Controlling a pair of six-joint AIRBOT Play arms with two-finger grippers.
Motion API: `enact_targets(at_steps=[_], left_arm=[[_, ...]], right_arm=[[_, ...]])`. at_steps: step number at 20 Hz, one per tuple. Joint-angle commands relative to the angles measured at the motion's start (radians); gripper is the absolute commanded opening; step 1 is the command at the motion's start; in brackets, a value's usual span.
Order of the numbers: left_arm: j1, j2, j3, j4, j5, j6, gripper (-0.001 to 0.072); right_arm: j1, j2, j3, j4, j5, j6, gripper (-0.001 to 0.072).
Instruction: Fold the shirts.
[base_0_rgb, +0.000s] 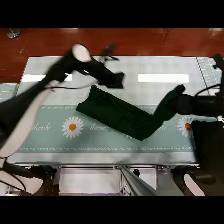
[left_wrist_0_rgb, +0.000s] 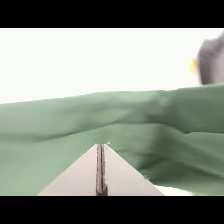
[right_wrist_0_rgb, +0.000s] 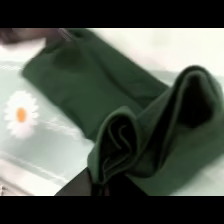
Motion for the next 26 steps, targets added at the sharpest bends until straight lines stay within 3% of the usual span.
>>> enact_targets(at_steps=[1,4,7,12,13,14,15,18,22,24,26], left_arm=[[0.266,0.239,-0.108,0.183,-0.111,0.000,0.0026],[0.435,0.602,-0.478,0.118,0.038,0.066,0.0026],[0.480,0.969,-0.877,0.101,0.123,0.071,0.0026],[0.480,1.257,-1.236,-0.032,0.105,0.070,0.0026],[0.480,1.263,-1.263,-0.047,0.102,0.071,0.0026],[0.480,1.259,-1.275,-0.046,0.105,0.071,0.0026],[0.480,1.251,-1.279,-0.045,0.113,0.076,0.0026],[0.480,1.221,-1.279,-0.046,0.144,0.082,0.0026],[0.480,1.210,-1.279,-0.046,0.140,0.082,0.0026],[0.480,1.210,-1.279,-0.046,0.142,0.082,0.0026],[0.480,1.210,-1.279,-0.045,0.142,0.082,0.0026]], right_arm=[[0.212,-0.163,0.096,0.017,-0.142,0.023,0.0024],[0.368,-0.409,0.262,0.018,-0.223,0.023,0.0024],[0.486,-0.692,0.456,0.019,-0.253,0.023,0.0024],[0.560,-1.055,0.684,0.052,-0.270,0.079,0.0026],[0.565,-1.105,0.713,0.084,-0.254,0.080,0.0161],[0.565,-1.139,0.737,0.120,-0.218,0.079,0.0431],[0.557,-1.154,0.758,0.151,-0.162,0.063,0.0611],[0.458,-1.109,0.852,0.094,0.071,-0.029,0.0631],[0.203,-0.793,0.848,-0.122,0.163,-0.004,0.0631],[0.134,-0.562,0.680,-0.347,0.115,0.016,0.0631],[0.080,-0.306,0.307,-0.423,-0.069,0.097,0.0630]])
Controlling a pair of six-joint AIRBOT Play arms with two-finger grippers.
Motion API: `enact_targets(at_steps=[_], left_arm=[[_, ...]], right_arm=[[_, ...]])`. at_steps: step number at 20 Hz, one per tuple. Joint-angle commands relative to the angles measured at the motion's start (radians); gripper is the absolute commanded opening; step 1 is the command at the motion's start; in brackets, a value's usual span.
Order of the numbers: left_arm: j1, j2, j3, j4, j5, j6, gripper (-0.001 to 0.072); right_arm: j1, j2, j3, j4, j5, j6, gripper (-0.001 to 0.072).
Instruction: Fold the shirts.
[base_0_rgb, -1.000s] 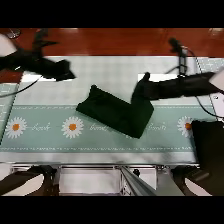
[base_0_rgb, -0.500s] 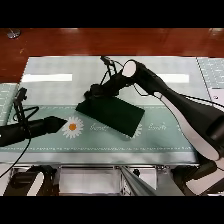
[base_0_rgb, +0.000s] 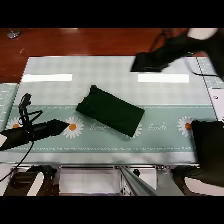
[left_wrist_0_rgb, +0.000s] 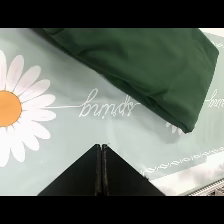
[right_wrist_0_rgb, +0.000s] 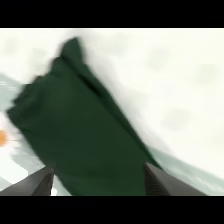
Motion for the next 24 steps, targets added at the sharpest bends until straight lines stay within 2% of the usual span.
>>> enact_targets(at_steps=[1,3,4,5,6,7,11,14,17,21,22,24], left_arm=[[0.000,-0.002,-0.003,0.000,0.002,0.001,0.0026],[0.000,-0.002,-0.003,0.000,0.002,0.018,0.0026],[-0.002,-0.004,-0.003,0.000,0.002,0.023,0.0026],[-0.002,-0.006,-0.003,0.000,0.002,0.023,0.0026],[-0.002,-0.009,-0.003,0.000,0.004,0.023,0.0026],[-0.002,-0.014,-0.003,0.000,0.005,0.023,0.0026],[-0.025,-0.047,-0.003,0.000,0.002,0.023,0.0026],[-0.075,-0.088,-0.003,0.000,0.010,0.023,0.0026],[-0.134,-0.120,-0.003,0.000,0.029,0.023,0.0025],[-0.201,-0.145,-0.003,-0.001,0.067,0.022,0.0026],[-0.213,-0.149,-0.003,-0.002,0.084,0.021,0.0025],[-0.225,-0.151,-0.003,-0.002,0.100,0.014,0.0026]], right_arm=[[-0.118,0.414,-0.533,-0.193,-0.262,0.140,0.0630],[-0.129,0.615,-0.983,-0.107,-0.528,0.401,0.0630],[-0.129,0.672,-1.162,0.051,-0.637,0.452,0.0630],[-0.129,0.695,-1.285,0.246,-0.708,0.414,0.0630],[-0.129,0.691,-1.368,0.435,-0.745,0.304,0.0630],[-0.129,0.672,-1.399,0.537,-0.750,0.200,0.0629],[-0.129,0.485,-1.318,0.583,-0.696,0.034,0.0629],[-0.129,0.261,-1.157,0.597,-0.562,-0.101,0.0629],[-0.127,0.082,-1.048,0.615,-0.460,-0.145,0.0629],[-0.012,-0.041,-0.933,0.649,-0.452,-0.158,0.0612],[0.018,-0.066,-0.892,0.647,-0.442,-0.161,0.0492],[0.046,-0.086,-0.796,0.618,-0.418,-0.200,0.0035]])
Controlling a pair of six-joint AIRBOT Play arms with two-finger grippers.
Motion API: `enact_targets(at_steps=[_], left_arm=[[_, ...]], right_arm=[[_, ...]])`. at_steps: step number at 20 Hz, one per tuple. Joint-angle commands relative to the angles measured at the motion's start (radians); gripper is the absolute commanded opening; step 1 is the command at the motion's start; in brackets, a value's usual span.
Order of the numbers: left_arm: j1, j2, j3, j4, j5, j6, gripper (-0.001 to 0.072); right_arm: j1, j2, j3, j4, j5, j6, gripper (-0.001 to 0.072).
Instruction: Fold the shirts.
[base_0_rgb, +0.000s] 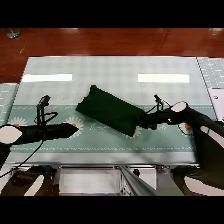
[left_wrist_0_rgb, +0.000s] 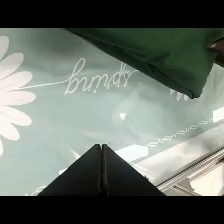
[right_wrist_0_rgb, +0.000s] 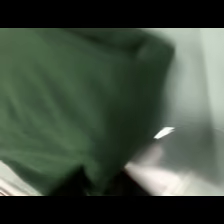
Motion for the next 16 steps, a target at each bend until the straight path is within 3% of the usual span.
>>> enact_targets(at_steps=[1,3,12,16], left_arm=[[-0.030,-0.010,0.000,-0.003,0.033,-0.006,0.0025],[-0.031,-0.010,0.000,-0.003,0.033,-0.006,0.0026],[-0.031,-0.010,0.000,-0.003,0.042,-0.006,0.0026],[-0.031,-0.010,0.000,-0.002,0.043,0.003,0.0026]], right_arm=[[0.051,-0.058,0.175,-0.011,0.067,-0.056,0.0024],[0.032,-0.058,0.347,-0.082,0.166,-0.039,0.0024],[-0.111,-0.057,1.218,-0.544,0.658,0.224,0.0024],[-0.291,0.024,1.338,-0.642,0.782,0.256,0.0024]])
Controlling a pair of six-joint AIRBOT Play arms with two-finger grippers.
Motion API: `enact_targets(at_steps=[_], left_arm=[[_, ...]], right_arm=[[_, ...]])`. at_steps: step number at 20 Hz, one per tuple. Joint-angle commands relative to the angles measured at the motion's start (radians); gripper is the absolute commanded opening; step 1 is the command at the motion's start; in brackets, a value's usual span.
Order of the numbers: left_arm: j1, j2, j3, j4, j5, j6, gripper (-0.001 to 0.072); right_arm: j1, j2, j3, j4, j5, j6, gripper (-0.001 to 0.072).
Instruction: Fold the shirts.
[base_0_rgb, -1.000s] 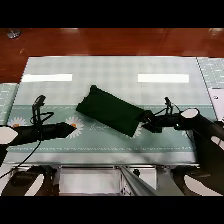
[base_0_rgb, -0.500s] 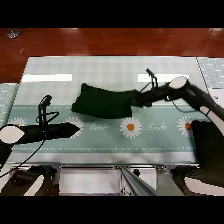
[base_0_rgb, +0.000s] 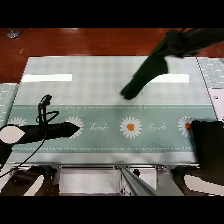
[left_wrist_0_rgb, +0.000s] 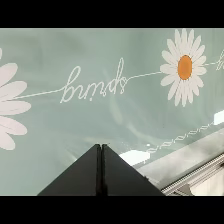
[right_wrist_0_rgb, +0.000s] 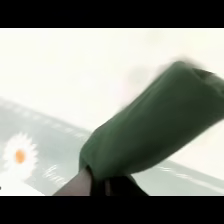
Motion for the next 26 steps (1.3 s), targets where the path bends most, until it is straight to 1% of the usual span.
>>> enact_targets(at_steps=[1,4,6,9,11,13,16,19,20,21,22,23,24,25,26], left_arm=[[0.000,-0.001,0.000,0.001,0.001,0.008,0.0026],[0.000,-0.001,0.000,0.001,0.010,0.008,0.0026],[0.000,-0.001,0.000,0.000,0.034,0.007,0.0026],[0.000,-0.001,0.000,0.000,0.089,0.007,0.0026],[0.000,-0.001,0.000,0.000,0.114,0.007,0.0026],[0.000,-0.001,0.000,0.000,0.130,0.007,0.0026],[0.000,-0.001,0.000,0.000,0.152,0.007,0.0026],[0.000,-0.001,0.000,-0.003,0.152,0.007,0.0026],[0.000,-0.001,0.000,-0.004,0.154,0.007,0.0026],[0.000,-0.001,0.000,-0.004,0.153,0.007,0.0026],[0.000,-0.001,0.000,-0.004,0.155,0.007,0.0026],[0.000,-0.001,0.002,-0.004,0.155,0.007,0.0026],[0.000,-0.001,0.008,-0.003,0.155,0.008,0.0026],[0.002,-0.005,0.027,0.005,0.154,0.008,0.0026],[0.010,-0.017,0.066,0.005,0.151,0.008,0.0026]], right_arm=[[-0.166,0.076,0.109,-0.148,0.151,0.062,0.0024],[-0.350,0.151,0.109,-0.274,0.260,0.071,0.0022],[-0.493,0.189,0.107,-0.325,0.333,0.065,0.0022],[-0.666,0.299,0.003,-0.344,0.333,0.055,0.0022],[-0.760,0.403,-0.152,-0.394,0.333,0.030,0.0023],[-0.834,0.517,-0.345,-0.490,0.333,0.025,0.0023],[-0.936,0.685,-0.628,-0.660,0.332,0.061,0.0023],[-0.970,0.868,-0.890,-0.795,0.301,0.129,0.0025],[-0.970,0.922,-0.956,-0.840,0.275,0.165,0.0070],[-0.970,0.963,-1.007,-0.873,0.251,0.189,0.0327],[-0.970,0.974,-1.024,-0.867,0.221,0.191,0.0520],[-0.969,0.964,-1.017,-0.847,0.185,0.185,0.0544],[-0.969,0.931,-0.991,-0.808,0.149,0.172,0.0544],[-0.969,0.885,-0.947,-0.748,0.120,0.144,0.0544],[-0.969,0.823,-0.880,-0.652,0.084,0.106,0.0544]])
